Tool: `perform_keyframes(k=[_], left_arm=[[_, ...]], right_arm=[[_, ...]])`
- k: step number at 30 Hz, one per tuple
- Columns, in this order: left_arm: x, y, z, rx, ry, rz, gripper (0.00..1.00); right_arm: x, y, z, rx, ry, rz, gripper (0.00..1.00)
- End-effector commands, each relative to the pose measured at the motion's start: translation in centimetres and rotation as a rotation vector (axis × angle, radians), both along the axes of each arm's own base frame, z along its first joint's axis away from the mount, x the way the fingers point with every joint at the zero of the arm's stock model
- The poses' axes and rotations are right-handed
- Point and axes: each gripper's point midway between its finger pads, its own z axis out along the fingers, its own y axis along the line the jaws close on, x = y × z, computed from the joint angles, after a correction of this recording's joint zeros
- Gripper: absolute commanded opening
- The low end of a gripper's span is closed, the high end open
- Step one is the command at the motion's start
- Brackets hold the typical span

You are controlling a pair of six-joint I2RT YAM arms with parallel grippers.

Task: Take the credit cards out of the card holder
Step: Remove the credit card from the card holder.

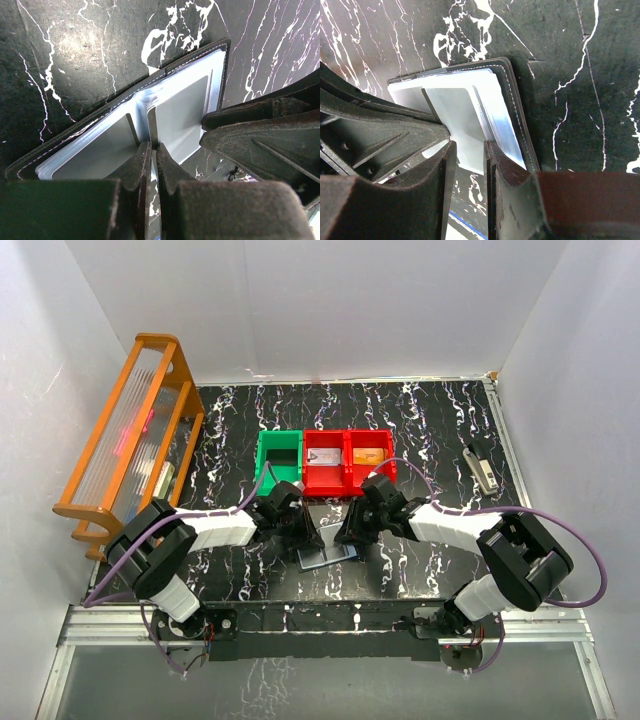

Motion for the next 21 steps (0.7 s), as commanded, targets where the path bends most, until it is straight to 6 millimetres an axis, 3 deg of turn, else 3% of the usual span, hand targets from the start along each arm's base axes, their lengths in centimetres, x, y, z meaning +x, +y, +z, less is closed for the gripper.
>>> perform_keyframes(k=[1,10,21], left_arm=[[-0.5,-0.4,0.0,-0.013,-0.011,-0.041,0.0],[-0.8,0.9,0.5,0.027,-0.04,-0.043,0.0],[-1.0,0.6,0.8,0.01,-0.044,-0.064,0.0]], right_arm=[[-1.4,-1.2,-2.2,-0.069,0.043,0.01,0.28],[0.3,-3.5,-2.2,-0.206,0.004,-0.04,0.33],[0.2,-2.1,-0.9,-0.129,-0.026,0.036,0.35]])
